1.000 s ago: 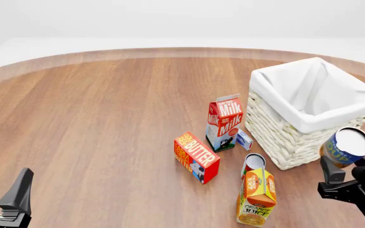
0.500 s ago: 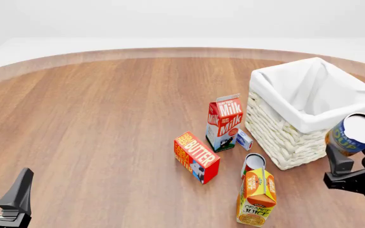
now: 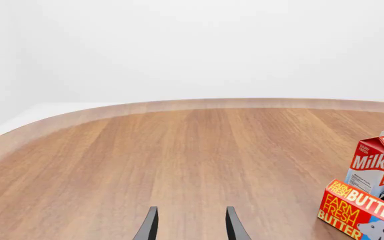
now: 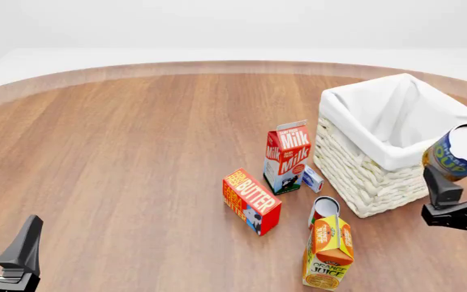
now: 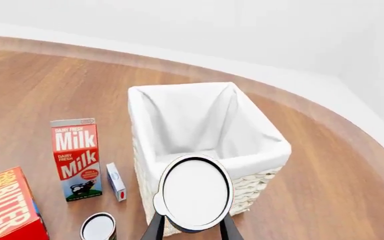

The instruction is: Pick up the alphabet soup, and put it in the basket.

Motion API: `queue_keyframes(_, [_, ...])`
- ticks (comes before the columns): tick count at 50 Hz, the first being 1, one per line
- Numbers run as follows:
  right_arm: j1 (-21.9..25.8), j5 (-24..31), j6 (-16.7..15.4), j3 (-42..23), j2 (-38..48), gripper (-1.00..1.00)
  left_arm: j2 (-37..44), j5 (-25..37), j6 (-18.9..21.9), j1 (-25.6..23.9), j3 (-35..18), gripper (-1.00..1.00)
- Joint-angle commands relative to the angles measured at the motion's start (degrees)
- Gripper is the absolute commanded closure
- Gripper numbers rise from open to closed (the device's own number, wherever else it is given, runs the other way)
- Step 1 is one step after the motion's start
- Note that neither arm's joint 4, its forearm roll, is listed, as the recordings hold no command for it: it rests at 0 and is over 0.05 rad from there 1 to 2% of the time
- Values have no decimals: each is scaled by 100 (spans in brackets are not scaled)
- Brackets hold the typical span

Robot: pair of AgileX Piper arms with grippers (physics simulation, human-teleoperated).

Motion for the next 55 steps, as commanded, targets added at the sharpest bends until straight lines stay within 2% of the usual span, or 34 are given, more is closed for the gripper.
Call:
queue_keyframes(1, [16,188,91,-349,-69,100,0,0,0,0,0,-100])
queue_keyframes(17, [5,368,-54,-900,186,100,0,0,0,0,0,-100])
queue_keyframes(36, [132,644,106,-1527,587,100,0,0,0,0,0,-100])
queue_keyframes(51, [206,987,-3,-2076,867,100,0,0,0,0,0,-100])
queue_keyframes(55, [227,1059,62,-2245,975,100,0,0,0,0,0,-100])
